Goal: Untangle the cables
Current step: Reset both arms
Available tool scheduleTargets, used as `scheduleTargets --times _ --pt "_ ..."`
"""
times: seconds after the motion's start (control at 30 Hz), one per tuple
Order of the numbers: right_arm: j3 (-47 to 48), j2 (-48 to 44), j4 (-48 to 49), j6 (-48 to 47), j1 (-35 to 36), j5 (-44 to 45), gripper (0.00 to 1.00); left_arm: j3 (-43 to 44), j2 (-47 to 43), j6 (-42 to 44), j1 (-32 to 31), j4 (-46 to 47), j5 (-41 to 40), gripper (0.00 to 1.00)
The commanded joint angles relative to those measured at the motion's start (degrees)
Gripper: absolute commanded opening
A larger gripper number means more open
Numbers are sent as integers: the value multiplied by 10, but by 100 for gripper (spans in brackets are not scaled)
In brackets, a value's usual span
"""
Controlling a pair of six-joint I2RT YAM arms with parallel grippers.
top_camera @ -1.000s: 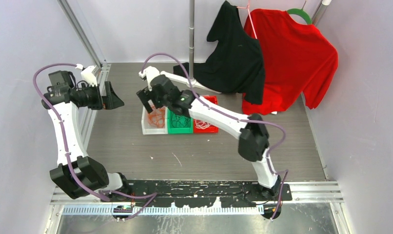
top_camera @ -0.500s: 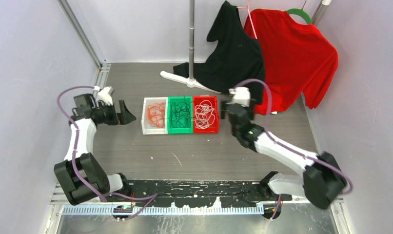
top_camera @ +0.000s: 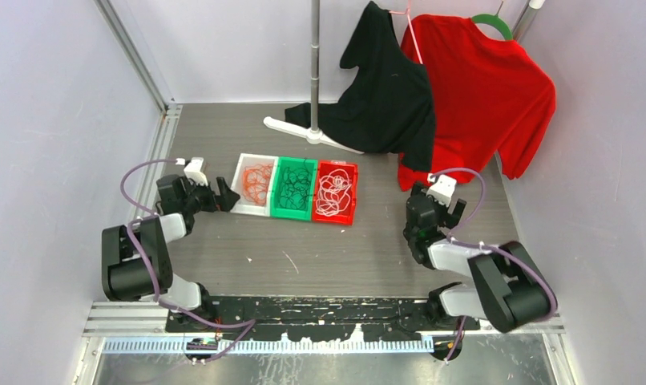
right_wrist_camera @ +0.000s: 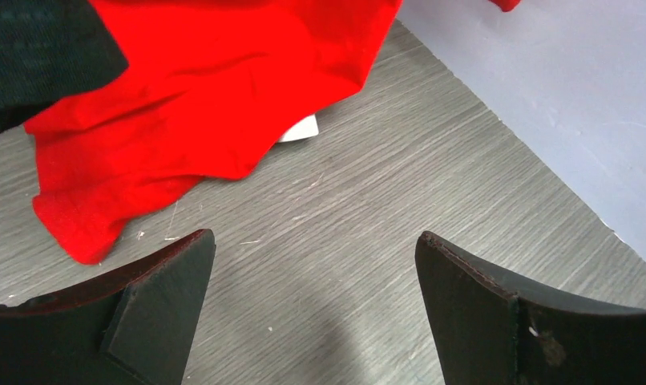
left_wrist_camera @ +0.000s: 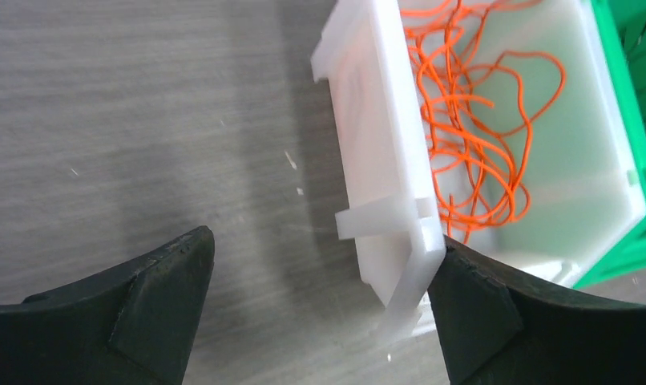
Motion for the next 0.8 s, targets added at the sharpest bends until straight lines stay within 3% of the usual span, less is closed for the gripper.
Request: scheduleTargets --times 0.0,0.07,0.13,0.27,0.37,0.47,0.57,0.63,0.7,0.77 --pt "3 66 187 -49 -18 -18 100 -2 1 -34 -20 150 -55 100" --pt "3 95 236 -69 -26 -29 100 -19 4 -34 -37 182 -74 100" --pt "6 113 262 -71 -37 -37 100 -51 25 -30 -57 273 -96 100" --pt "2 143 289 -44 -71 -74 100 -67 12 5 -96 266 -161 100" --pt "5 166 307 -51 -78 -101 100 -128 57 10 -115 438 -178 99" --pt "7 161 290 -47 -81 -115 100 -119 29 16 -116 374 -191 99" --pt "8 162 286 -42 -95 -148 100 -117 47 -3 -116 400 -228 99" --pt "13 155 247 -13 -130 -226 100 -114 37 -16 -116 376 -258 99" --pt "10 197 297 -6 -173 -297 100 -111 37 -29 -116 370 -296 100" --pt "39 173 196 14 -180 -309 100 -108 40 -28 -116 371 -295 100"
